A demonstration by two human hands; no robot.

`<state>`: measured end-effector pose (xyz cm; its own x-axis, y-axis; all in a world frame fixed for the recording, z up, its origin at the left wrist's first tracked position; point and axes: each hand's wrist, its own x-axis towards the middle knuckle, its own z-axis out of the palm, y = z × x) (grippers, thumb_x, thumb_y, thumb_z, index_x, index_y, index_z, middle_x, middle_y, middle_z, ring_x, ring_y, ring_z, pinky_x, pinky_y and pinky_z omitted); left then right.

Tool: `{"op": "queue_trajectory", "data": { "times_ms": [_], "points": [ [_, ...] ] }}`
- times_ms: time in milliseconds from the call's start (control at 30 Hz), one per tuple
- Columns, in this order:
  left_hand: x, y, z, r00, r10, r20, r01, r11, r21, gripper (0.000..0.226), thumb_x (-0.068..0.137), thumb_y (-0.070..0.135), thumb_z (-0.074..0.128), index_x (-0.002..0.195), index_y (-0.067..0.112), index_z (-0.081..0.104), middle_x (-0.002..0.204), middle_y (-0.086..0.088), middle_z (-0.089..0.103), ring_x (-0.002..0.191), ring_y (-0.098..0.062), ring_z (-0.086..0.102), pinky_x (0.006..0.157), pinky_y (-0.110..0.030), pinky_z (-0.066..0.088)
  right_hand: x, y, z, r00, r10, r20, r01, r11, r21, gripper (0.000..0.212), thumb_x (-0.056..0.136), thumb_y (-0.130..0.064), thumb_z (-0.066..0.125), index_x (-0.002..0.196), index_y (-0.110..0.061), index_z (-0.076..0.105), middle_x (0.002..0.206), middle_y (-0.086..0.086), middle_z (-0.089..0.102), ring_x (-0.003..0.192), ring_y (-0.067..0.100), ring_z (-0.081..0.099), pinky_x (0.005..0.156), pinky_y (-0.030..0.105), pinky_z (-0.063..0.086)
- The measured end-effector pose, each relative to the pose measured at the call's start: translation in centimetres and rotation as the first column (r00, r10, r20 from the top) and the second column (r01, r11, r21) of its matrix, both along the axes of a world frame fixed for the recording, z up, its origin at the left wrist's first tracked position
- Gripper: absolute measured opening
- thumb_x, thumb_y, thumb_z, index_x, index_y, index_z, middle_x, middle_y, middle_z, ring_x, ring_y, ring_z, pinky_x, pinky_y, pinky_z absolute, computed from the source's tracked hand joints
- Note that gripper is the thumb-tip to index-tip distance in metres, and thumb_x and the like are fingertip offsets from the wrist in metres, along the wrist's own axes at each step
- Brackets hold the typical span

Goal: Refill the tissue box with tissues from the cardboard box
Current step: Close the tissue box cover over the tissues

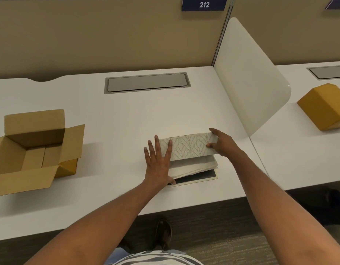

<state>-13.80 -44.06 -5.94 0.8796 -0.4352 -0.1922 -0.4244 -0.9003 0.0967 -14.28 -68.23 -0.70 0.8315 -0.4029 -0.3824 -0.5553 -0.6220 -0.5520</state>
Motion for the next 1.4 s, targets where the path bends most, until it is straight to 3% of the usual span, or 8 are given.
{"op": "queue_trajectory", "data": {
  "times_ms": [133, 233, 400, 567, 933, 1133, 1267, 1400],
  "points": [
    [-0.5, -0.3, -0.1, 0.998, -0.056, 0.040, 0.053, 0.995, 0.091, 0.153, 0.042, 0.078, 0.072, 0.143, 0.027, -0.031, 0.147, -0.027, -0.038, 0.132, -0.053, -0.035, 0.106, -0.068, -0.017, 0.9, 0.0, 0.1, 1.000, 0.022, -0.009, -0.022, 0.999, -0.036, 0.068, 0.086, -0.018, 0.068, 0.145, -0.026, 0.035, 0.143, 0.012, 0.046, 0.119, 0.034, 0.052, 0.096, 0.046, 0.049],
    [-1.1, -0.6, -0.1, 0.985, -0.152, 0.084, 0.138, 0.979, 0.148, 0.148, 0.048, 0.070, 0.077, 0.145, 0.027, -0.026, 0.150, -0.025, -0.033, 0.133, -0.053, -0.033, 0.104, -0.068, -0.021, 1.4, -0.1, 0.2, 0.999, 0.032, -0.015, -0.032, 0.998, -0.046, 0.062, 0.086, -0.019, 0.069, 0.141, -0.025, 0.041, 0.138, 0.013, 0.050, 0.111, 0.033, 0.055, 0.093, 0.045, 0.051],
    [-1.2, 0.4, -1.9, 0.821, -0.505, 0.268, 0.479, 0.863, 0.159, 0.104, 0.057, 0.016, 0.086, 0.145, 0.023, 0.031, 0.154, -0.022, 0.016, 0.143, -0.043, 0.010, 0.116, -0.057, 0.001, 1.3, -0.4, 0.0, 0.999, 0.047, -0.011, -0.047, 0.997, -0.067, 0.055, 0.084, -0.017, 0.070, 0.134, -0.023, 0.047, 0.128, 0.013, 0.055, 0.087, 0.022, 0.049, 0.083, 0.041, 0.052],
    [-0.5, 0.8, -1.8, 0.768, -0.578, 0.276, 0.533, 0.816, 0.225, 0.074, 0.053, 0.009, 0.087, 0.120, 0.020, 0.056, 0.142, -0.024, 0.046, 0.135, -0.042, 0.036, 0.112, -0.054, 0.021, 1.4, -0.4, -0.2, 0.999, 0.031, -0.009, -0.032, 0.997, -0.063, 0.055, 0.084, -0.017, 0.070, 0.134, -0.024, 0.048, 0.124, 0.015, 0.057, 0.084, 0.024, 0.051, 0.081, 0.041, 0.052],
    [0.2, 1.0, -2.1, 0.746, -0.586, 0.318, 0.560, 0.809, 0.179, 0.078, 0.050, 0.007, 0.087, 0.120, 0.018, 0.054, 0.137, -0.022, 0.052, 0.129, -0.040, 0.046, 0.109, -0.050, 0.028, 1.3, -0.4, -0.6, 1.000, 0.009, -0.010, -0.010, 0.998, -0.058, 0.054, 0.084, -0.018, 0.070, 0.133, -0.026, 0.048, 0.122, 0.014, 0.056, 0.086, 0.025, 0.051, 0.083, 0.043, 0.054],
    [0.2, 0.9, -3.1, 0.797, -0.536, 0.278, 0.564, 0.826, -0.023, 0.093, 0.060, 0.055, 0.080, 0.136, 0.022, 0.038, 0.145, -0.021, 0.028, 0.138, -0.038, 0.025, 0.116, -0.049, 0.012, 1.3, -0.5, -0.7, 1.000, 0.015, -0.009, -0.015, 0.998, -0.057, 0.056, 0.084, -0.019, 0.070, 0.134, -0.027, 0.047, 0.127, 0.013, 0.054, 0.089, 0.024, 0.050, 0.083, 0.042, 0.053],
    [0.7, -0.1, -1.5, 0.926, -0.230, 0.300, 0.325, 0.889, -0.322, 0.097, 0.071, 0.072, 0.059, 0.144, 0.015, 0.031, 0.151, -0.021, 0.027, 0.142, -0.036, 0.021, 0.118, -0.047, 0.014, 1.3, -0.6, -0.7, 1.000, 0.026, -0.002, -0.026, 0.998, -0.050, 0.056, 0.084, -0.018, 0.070, 0.135, -0.026, 0.047, 0.128, 0.013, 0.054, 0.088, 0.024, 0.050, 0.079, 0.040, 0.052],
    [2.9, -0.9, 0.4, 0.997, -0.017, 0.075, 0.038, 0.958, -0.284, 0.119, 0.064, 0.078, 0.056, 0.152, 0.017, 0.006, 0.159, -0.020, -0.005, 0.147, -0.036, -0.009, 0.119, -0.047, -0.003, 1.3, -0.6, -0.7, 1.000, 0.013, -0.001, -0.013, 1.000, -0.027, 0.057, 0.084, -0.017, 0.070, 0.135, -0.026, 0.046, 0.129, 0.013, 0.052, 0.091, 0.025, 0.050, 0.079, 0.042, 0.055]
  ]
}}
